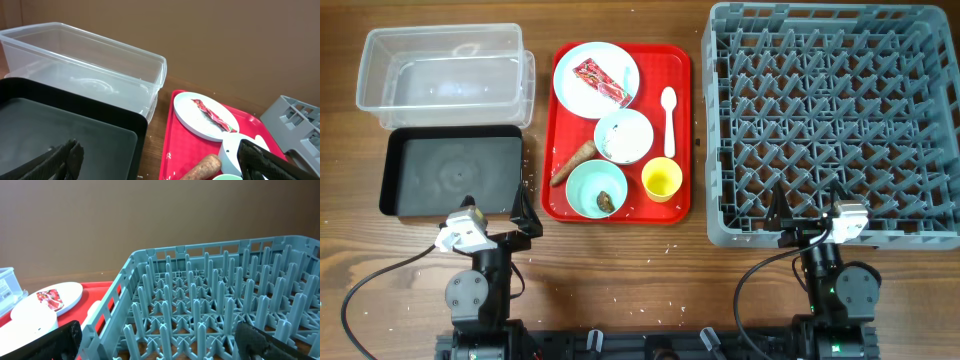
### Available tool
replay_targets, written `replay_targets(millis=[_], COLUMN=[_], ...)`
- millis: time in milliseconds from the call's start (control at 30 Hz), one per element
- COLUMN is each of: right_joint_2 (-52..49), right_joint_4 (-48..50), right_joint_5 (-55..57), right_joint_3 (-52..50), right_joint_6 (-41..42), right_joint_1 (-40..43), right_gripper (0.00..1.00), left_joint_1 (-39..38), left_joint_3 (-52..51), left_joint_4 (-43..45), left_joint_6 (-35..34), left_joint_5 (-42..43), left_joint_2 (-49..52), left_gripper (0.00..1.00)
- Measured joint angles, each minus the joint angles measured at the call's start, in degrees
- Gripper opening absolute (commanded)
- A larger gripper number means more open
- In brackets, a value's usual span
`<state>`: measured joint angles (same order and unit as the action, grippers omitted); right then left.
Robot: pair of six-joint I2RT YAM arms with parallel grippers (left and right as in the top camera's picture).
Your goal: Sort waste into correct bins and load items into the dishwasher rack
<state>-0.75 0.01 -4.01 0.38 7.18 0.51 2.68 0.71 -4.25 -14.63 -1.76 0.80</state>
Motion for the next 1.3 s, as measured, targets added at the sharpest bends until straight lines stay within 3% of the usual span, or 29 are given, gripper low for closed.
replay_targets(millis=[667, 900, 1000, 1133, 1300], right_joint_2=[-0.04, -0.04, -0.24, -4.13, -16.61], right_joint_4=[0.02, 3.63, 4.48, 4.74, -1.88], right_joint_5=[1.73, 0.7, -1.57, -2.73, -6.29], right_joint_3=[0.0, 0.0, 0.74, 7.41, 22.05], right_joint_6=[-1.95, -0.79, -0.76, -0.79, -2.45], right_joint_1=[0.0, 0.0, 0.0, 0.0, 0.0], right_gripper=[1.0, 1.0, 1.0, 1.0, 1.0], left_joint_1=[0.0, 0.0, 0.0, 0.0, -0.04], left_joint_3=[0.0, -0.07, 1.38, 10.43, 34.47], left_joint_4=[0.22, 7.72, 7.1, 5.95, -0.55], left_joint_6=[-0.02, -1.88, -2.01, -2.01, 1.16], left_joint_5=[0.0, 1.46, 4.5, 7.65, 14.14], left_joint_2=[0.0, 0.0, 1.42, 11.23, 35.12], left_gripper=[1.0, 1.0, 1.0, 1.0, 0.99])
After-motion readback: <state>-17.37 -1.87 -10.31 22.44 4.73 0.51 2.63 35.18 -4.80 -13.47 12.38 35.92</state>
